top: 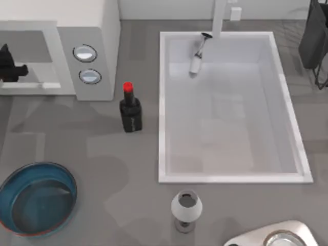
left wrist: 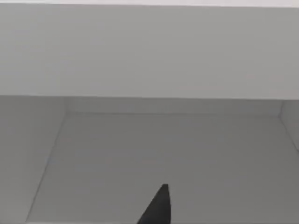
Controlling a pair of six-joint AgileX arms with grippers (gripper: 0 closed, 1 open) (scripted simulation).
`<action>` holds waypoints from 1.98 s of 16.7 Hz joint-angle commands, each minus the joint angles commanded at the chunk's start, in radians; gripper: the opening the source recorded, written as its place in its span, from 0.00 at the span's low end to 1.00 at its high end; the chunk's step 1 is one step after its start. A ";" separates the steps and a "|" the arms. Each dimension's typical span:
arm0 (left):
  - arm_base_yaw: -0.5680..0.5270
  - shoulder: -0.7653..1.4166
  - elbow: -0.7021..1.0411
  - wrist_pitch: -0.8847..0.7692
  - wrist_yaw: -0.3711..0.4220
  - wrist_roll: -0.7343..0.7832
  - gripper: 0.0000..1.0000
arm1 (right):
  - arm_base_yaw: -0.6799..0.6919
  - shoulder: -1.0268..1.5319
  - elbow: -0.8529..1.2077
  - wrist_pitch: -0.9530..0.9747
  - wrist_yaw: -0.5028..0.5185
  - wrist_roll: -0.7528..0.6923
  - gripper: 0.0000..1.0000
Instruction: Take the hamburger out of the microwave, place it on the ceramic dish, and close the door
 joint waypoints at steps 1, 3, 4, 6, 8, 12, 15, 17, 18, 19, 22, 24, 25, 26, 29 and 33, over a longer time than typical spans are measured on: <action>-0.011 -0.001 0.016 -0.029 -0.010 -0.029 0.00 | 0.000 0.000 0.000 0.000 0.000 0.000 1.00; -0.042 -0.003 0.061 -0.119 -0.041 -0.120 0.00 | 0.000 0.000 0.000 0.000 0.000 0.000 1.00; -0.063 -0.004 0.090 -0.179 -0.061 -0.183 0.00 | 0.000 0.000 0.000 0.000 0.000 0.000 1.00; -0.111 -0.002 0.157 -0.324 -0.108 -0.335 0.00 | 0.000 0.000 0.000 0.000 0.000 0.000 1.00; -0.169 0.003 0.231 -0.497 -0.164 -0.520 0.00 | 0.000 0.000 0.000 0.000 0.000 0.000 1.00; -0.300 0.025 0.387 -0.905 -0.296 -0.960 0.00 | 0.000 0.000 0.000 0.000 0.000 0.000 1.00; -0.406 0.058 0.490 -1.240 -0.406 -1.326 0.00 | 0.000 0.000 0.000 0.000 0.000 0.000 1.00; -0.477 0.091 0.548 -1.466 -0.481 -1.574 0.00 | 0.000 0.000 0.000 0.000 0.000 0.000 1.00; -0.512 0.111 0.573 -1.578 -0.519 -1.698 0.00 | 0.000 0.000 0.000 0.000 0.000 0.000 1.00; -0.545 0.134 0.593 -1.688 -0.556 -1.820 0.00 | 0.000 0.000 0.000 0.000 0.000 0.000 1.00; -0.641 0.216 0.634 -1.999 -0.661 -2.166 0.00 | 0.000 0.000 0.000 0.000 0.000 0.000 1.00; -0.696 0.279 0.643 -2.183 -0.724 -2.371 0.00 | 0.000 0.000 0.000 0.000 0.000 0.000 1.00; -0.721 0.311 0.643 -2.266 -0.752 -2.462 0.00 | 0.000 0.000 0.000 0.000 0.000 0.000 1.00; -0.744 0.343 0.642 -2.342 -0.779 -2.546 0.00 | 0.000 0.000 0.000 0.000 0.000 0.000 1.00; -0.799 0.425 0.632 -2.522 -0.842 -2.738 0.00 | 0.000 0.000 0.000 0.000 0.000 0.000 1.00; -0.832 0.482 0.621 -2.628 -0.882 -2.848 0.00 | 0.000 0.000 0.000 0.000 0.000 0.000 1.00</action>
